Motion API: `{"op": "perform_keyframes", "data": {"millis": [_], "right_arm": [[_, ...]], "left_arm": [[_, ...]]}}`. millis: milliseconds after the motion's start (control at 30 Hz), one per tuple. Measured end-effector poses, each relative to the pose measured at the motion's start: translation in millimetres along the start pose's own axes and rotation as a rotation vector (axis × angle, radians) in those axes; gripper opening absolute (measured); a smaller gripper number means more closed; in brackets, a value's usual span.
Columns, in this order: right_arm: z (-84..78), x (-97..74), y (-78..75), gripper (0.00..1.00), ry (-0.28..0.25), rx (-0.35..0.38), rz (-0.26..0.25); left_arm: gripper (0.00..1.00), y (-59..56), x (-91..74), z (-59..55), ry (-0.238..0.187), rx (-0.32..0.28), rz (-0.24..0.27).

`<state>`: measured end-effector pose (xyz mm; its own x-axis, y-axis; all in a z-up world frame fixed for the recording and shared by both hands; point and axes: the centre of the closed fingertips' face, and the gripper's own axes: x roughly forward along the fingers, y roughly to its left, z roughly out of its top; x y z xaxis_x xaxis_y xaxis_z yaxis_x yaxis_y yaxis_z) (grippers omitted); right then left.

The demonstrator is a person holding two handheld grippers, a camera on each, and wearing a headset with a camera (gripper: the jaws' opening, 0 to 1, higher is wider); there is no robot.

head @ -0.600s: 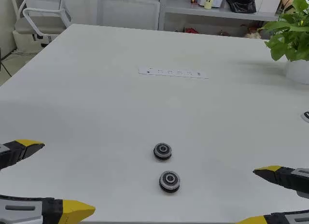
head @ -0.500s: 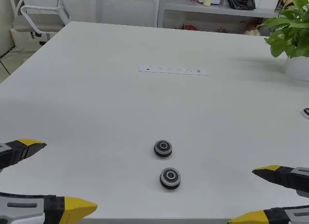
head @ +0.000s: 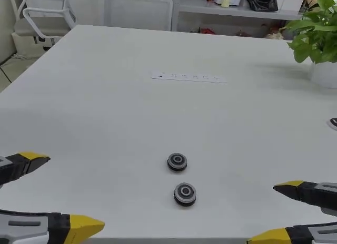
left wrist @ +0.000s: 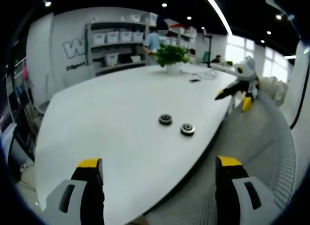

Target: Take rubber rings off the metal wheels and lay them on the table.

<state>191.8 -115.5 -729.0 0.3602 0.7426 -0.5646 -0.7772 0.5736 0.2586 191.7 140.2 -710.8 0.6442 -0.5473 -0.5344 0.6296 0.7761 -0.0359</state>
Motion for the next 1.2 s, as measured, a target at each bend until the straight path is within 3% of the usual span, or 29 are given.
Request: {"op": "perform_keyframes", "data": {"millis": [933, 1200], "right_arm": [[-0.4, 0.3, -1.4, 0.90, -0.006, 0.016, -0.005], [-0.4, 1.7, -2.6, 0.91, -0.003, 0.021, -0.005]], "left_arm": [[0.98, 0.4, 0.3, -0.8, 0.016, 0.020, 0.001], [0.99, 1.1, 1.3, 3.2, -0.002, 0.041, -0.002]]}}
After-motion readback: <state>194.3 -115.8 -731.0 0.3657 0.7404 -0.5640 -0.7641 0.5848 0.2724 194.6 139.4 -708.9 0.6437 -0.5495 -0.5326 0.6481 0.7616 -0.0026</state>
